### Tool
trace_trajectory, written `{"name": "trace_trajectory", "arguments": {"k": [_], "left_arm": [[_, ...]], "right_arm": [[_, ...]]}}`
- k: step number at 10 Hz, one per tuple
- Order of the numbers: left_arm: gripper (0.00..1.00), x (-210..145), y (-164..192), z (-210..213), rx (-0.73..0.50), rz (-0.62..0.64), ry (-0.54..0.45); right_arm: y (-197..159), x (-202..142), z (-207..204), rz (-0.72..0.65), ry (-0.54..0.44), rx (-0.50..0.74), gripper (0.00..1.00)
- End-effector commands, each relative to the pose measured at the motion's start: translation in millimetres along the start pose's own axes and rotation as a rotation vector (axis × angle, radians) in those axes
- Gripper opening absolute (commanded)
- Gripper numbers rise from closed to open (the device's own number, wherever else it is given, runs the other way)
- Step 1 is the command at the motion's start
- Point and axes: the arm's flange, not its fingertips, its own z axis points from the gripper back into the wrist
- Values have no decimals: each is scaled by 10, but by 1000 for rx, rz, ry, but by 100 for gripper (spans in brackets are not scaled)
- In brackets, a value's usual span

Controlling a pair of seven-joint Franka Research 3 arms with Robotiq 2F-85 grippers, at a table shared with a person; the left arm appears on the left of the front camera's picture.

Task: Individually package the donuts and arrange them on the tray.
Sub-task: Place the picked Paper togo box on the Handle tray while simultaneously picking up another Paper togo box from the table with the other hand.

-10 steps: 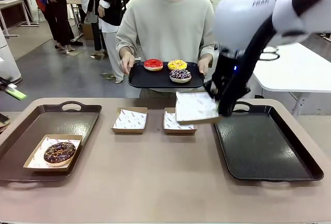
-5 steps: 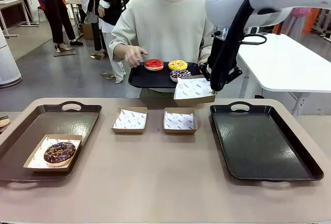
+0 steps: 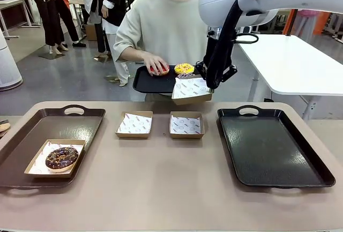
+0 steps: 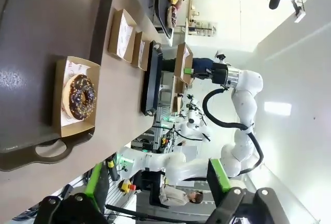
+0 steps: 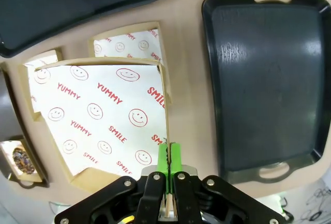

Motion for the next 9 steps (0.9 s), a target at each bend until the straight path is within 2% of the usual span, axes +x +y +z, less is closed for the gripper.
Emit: {"name": "trace_trajectory", "arguments": {"k": [1,9], "left_arm": [[100,-12,-11,-61,-6,-4,13],[100,-12,-11,-61,-6,-4,13]], "right_arm": [[-29,-39,5,-2,-1,-2,0],[-29,-39,5,-2,-1,-2,0]]}}
